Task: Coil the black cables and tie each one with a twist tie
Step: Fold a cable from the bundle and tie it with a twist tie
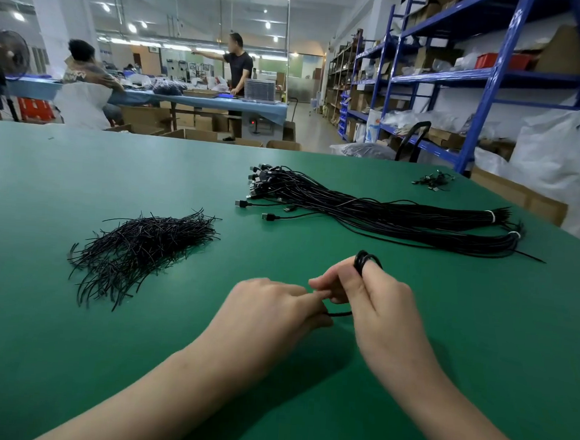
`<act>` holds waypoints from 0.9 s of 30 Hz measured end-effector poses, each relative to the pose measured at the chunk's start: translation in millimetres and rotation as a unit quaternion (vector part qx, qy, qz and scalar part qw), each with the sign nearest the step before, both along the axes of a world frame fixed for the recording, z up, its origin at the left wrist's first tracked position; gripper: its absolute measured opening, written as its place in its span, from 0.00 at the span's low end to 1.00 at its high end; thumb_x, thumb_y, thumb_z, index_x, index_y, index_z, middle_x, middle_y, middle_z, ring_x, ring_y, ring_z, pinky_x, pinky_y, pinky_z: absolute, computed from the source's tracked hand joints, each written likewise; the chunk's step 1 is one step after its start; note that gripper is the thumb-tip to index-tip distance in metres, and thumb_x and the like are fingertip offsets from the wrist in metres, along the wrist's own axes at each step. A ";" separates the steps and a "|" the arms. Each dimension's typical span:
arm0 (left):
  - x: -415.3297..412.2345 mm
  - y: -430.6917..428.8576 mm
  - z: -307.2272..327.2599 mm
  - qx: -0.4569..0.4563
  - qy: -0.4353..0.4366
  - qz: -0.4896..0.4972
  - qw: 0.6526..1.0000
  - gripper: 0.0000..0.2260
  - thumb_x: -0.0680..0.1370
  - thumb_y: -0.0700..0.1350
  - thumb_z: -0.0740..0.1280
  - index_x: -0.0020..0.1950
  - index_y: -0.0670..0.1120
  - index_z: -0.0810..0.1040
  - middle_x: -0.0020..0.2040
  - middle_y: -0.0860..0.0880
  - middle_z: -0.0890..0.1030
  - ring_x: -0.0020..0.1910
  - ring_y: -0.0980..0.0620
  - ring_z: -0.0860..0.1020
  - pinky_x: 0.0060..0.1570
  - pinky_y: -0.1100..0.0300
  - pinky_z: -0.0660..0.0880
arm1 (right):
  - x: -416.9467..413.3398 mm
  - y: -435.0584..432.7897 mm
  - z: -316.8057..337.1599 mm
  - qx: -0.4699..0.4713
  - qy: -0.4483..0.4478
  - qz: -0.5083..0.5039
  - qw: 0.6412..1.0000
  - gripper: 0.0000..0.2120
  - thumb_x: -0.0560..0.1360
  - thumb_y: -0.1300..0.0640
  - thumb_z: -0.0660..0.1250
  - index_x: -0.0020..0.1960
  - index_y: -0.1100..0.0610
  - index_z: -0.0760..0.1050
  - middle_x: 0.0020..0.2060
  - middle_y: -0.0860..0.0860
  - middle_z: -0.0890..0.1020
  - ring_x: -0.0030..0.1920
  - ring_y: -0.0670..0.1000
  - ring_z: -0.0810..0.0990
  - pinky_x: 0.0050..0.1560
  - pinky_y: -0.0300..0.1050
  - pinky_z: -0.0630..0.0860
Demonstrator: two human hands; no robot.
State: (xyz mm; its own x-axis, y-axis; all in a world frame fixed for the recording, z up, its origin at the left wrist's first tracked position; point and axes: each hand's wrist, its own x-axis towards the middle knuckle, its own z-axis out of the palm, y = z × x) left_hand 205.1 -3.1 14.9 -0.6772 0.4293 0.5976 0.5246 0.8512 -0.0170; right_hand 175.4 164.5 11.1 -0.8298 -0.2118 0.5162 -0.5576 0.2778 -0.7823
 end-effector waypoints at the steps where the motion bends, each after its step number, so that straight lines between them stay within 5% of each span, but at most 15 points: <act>1: 0.5 -2.8 3.2 -0.003 0.018 0.010 1.000 0.11 0.77 0.56 0.67 0.41 0.52 0.85 0.33 0.54 0.82 0.31 0.48 0.81 0.29 0.57 0.77 | 0.2 2.1 -0.9 0.043 0.015 -0.016 0.999 0.17 0.84 0.48 0.56 0.45 0.53 0.78 0.39 0.45 0.85 0.44 0.44 0.85 0.48 0.45 0.80; 5: 1.0 -15.0 12.3 0.027 0.063 0.011 0.998 0.11 0.76 0.57 0.70 0.39 0.53 0.85 0.33 0.55 0.80 0.33 0.52 0.80 0.33 0.56 0.75 | 3.6 4.7 3.2 0.214 0.024 -0.023 0.976 0.20 0.81 0.39 0.51 0.42 0.50 0.71 0.32 0.48 0.78 0.36 0.50 0.78 0.43 0.58 0.75; 8: -0.1 -17.3 13.6 0.049 0.094 -0.002 0.994 0.12 0.77 0.57 0.69 0.39 0.54 0.84 0.34 0.56 0.80 0.34 0.52 0.78 0.37 0.55 0.73 | 8.3 4.7 7.0 0.306 0.032 -0.001 0.952 0.23 0.81 0.38 0.46 0.42 0.51 0.72 0.32 0.49 0.75 0.35 0.51 0.75 0.42 0.57 0.72; 16: -5.9 -25.1 14.3 -0.025 0.112 -0.069 0.991 0.12 0.79 0.57 0.67 0.57 0.55 0.86 0.45 0.58 0.84 0.43 0.51 0.81 0.46 0.55 0.74 | 14.4 5.6 10.0 0.339 -0.006 0.049 0.939 0.17 0.73 0.43 0.53 0.36 0.56 0.68 0.29 0.52 0.72 0.31 0.51 0.70 0.34 0.51 0.66; 22: -4.2 -22.1 14.1 -0.033 0.059 -0.082 0.994 0.13 0.80 0.56 0.63 0.51 0.54 0.87 0.40 0.57 0.83 0.42 0.52 0.81 0.41 0.56 0.76 | 5.4 17.2 14.9 0.272 -0.163 0.167 0.934 0.15 0.84 0.53 0.58 0.42 0.51 0.79 0.31 0.42 0.73 0.34 0.43 0.71 0.38 0.43 0.69; 27: -7.4 -25.8 12.2 -0.036 0.024 -0.099 0.994 0.16 0.81 0.57 0.62 0.46 0.52 0.86 0.39 0.56 0.82 0.41 0.52 0.80 0.38 0.53 0.77 | -1.0 22.4 16.7 0.266 -0.190 0.219 0.920 0.12 0.85 0.55 0.58 0.48 0.53 0.79 0.30 0.44 0.76 0.31 0.44 0.71 0.36 0.37 0.69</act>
